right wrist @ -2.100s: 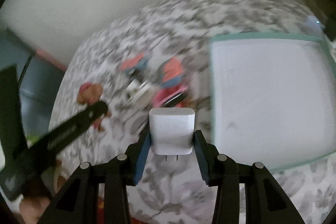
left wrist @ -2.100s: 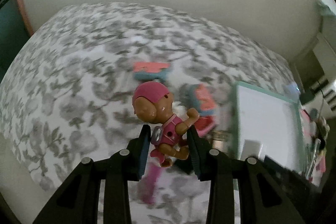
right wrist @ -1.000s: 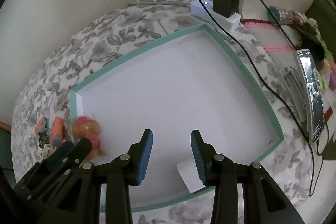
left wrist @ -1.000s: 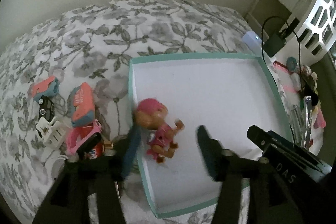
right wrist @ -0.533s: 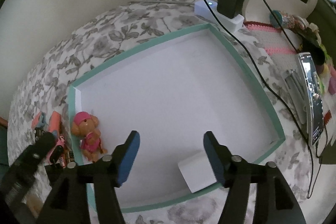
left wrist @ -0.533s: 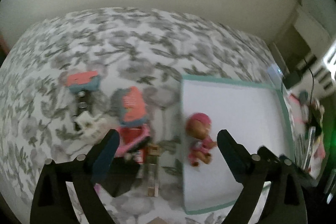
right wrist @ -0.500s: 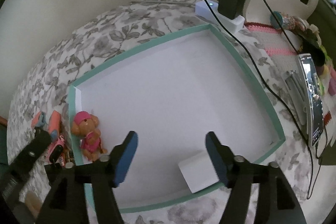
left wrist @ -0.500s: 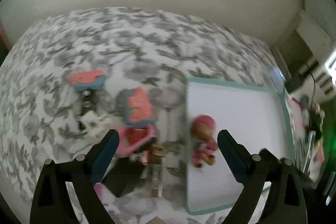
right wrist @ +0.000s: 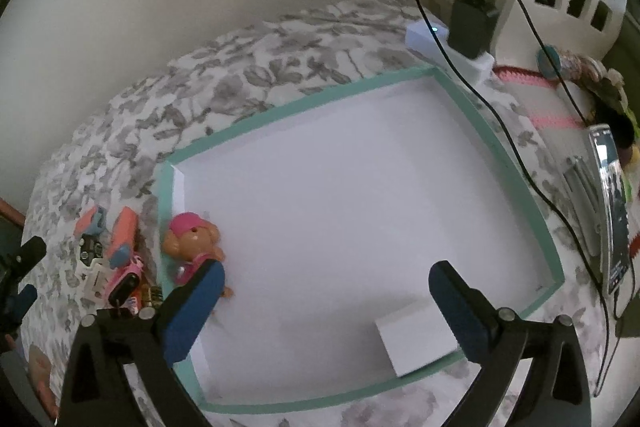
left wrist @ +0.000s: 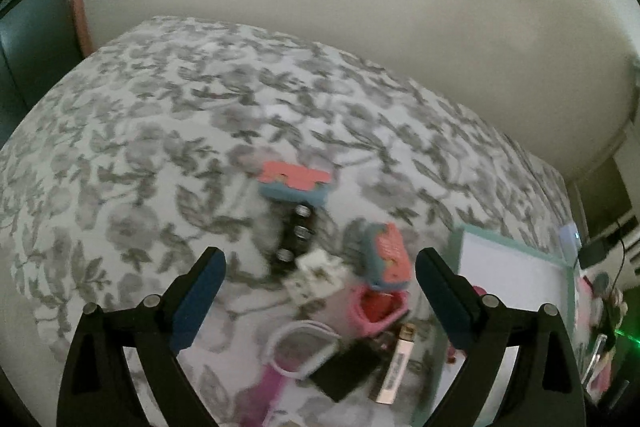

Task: Organize rigid objects
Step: 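Grasp the pink lip balm with the left tool while the right tool grasps the black charger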

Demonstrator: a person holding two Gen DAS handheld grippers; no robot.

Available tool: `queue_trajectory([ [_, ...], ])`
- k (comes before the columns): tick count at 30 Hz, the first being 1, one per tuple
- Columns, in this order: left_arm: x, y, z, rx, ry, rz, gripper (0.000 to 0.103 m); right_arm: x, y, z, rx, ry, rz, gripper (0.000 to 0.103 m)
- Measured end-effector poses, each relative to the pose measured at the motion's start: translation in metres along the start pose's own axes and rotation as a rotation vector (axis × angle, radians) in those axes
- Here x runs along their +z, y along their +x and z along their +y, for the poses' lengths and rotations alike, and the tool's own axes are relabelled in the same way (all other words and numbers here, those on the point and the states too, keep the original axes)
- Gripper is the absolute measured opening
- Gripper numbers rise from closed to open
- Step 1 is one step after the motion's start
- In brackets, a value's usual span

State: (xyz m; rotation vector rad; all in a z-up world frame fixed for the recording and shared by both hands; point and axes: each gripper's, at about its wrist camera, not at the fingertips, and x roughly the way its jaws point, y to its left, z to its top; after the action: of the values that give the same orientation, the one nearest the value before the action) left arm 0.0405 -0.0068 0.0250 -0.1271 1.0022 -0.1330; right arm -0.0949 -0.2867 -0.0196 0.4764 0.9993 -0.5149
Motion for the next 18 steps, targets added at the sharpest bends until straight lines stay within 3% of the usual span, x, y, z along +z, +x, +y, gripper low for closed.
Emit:
queue_trajectory([
  [8, 0.005, -0.008, 0.032, 0.070, -0.013, 0.020, 0.096, -0.005, -0.019, 0.041, 0.154, -0.073, -0.059, 0.103],
  [11, 0.000, -0.006, 0.042, 0.118, 0.009, 0.060, 0.096, -0.012, -0.019, 0.066, 0.231, -0.128, -0.035, 0.103],
  [18, -0.020, 0.014, 0.066, 0.158, 0.005, 0.219, 0.096, -0.040, 0.002, 0.119, 0.275, -0.273, 0.078, 0.103],
])
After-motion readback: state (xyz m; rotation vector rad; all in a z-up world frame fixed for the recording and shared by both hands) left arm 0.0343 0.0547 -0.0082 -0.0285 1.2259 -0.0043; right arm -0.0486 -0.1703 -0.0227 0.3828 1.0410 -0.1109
